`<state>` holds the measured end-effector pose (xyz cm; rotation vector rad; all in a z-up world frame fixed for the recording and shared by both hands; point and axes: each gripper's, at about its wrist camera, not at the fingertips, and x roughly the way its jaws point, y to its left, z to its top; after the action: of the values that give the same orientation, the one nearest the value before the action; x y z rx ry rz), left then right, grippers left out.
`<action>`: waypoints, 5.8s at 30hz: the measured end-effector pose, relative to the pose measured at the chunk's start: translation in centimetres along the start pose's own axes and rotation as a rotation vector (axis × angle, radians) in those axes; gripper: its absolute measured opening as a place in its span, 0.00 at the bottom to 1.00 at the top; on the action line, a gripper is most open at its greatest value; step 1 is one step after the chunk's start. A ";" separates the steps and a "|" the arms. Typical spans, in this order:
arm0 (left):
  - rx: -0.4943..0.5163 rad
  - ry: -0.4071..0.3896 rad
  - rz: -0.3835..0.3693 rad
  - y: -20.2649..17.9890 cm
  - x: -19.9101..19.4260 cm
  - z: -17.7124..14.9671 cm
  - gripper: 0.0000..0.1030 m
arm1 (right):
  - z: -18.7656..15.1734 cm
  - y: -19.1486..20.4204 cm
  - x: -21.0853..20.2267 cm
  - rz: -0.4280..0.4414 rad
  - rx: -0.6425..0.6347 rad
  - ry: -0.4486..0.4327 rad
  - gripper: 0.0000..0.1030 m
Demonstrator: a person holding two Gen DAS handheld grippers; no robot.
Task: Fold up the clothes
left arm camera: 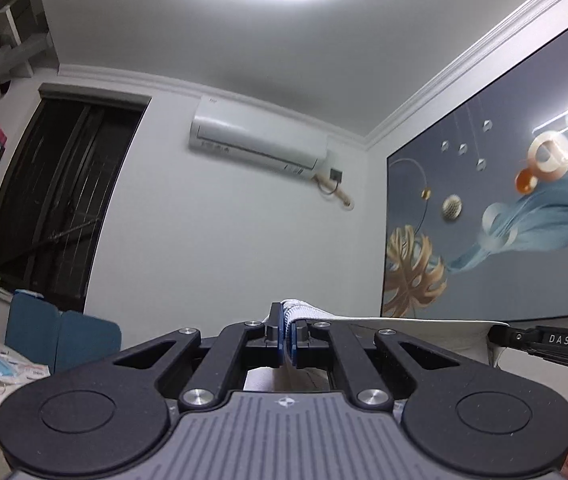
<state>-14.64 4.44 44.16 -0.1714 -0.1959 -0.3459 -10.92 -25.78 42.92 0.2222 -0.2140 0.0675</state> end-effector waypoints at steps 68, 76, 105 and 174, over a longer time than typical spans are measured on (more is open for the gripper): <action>-0.283 0.779 0.222 22.1 18.2 -51.7 0.67 | -45.4 -13.4 21.2 -0.110 0.205 0.770 0.74; -0.448 0.815 0.314 26.6 17.5 -55.2 0.67 | -46.4 -13.3 17.0 -0.113 0.297 0.802 0.74; -0.280 0.653 0.491 42.7 35.0 -53.5 0.01 | -53.3 -15.6 22.2 -0.180 0.454 0.917 0.74; -0.167 0.838 0.058 17.0 18.4 -57.1 0.62 | -56.8 -28.4 27.4 -0.445 0.315 1.023 0.31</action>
<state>17.44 2.93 -9.24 -0.1837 0.6656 -0.3507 29.84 -39.46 -11.27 0.5139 0.8714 -0.2308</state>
